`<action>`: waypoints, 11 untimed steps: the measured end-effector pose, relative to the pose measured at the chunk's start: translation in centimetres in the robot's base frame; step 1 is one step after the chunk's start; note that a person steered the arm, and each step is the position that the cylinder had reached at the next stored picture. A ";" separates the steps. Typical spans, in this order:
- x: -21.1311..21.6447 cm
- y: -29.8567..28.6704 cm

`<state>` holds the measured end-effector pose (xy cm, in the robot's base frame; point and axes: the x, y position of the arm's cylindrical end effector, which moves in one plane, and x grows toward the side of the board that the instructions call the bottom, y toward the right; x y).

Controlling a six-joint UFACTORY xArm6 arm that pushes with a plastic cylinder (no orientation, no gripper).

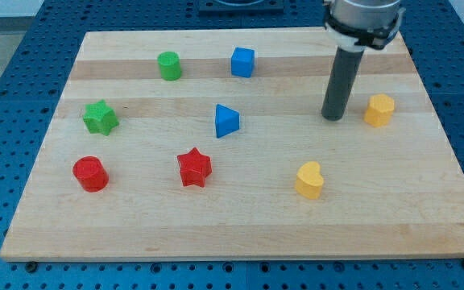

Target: Move the triangle into the cube

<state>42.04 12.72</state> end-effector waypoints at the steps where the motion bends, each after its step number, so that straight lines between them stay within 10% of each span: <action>1: 2.5 -4.1; 5: 2.7 -21.0; 6: -2.8 -19.9; 8: 3.1 -19.6; 11: -4.0 -14.9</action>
<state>38.04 -2.23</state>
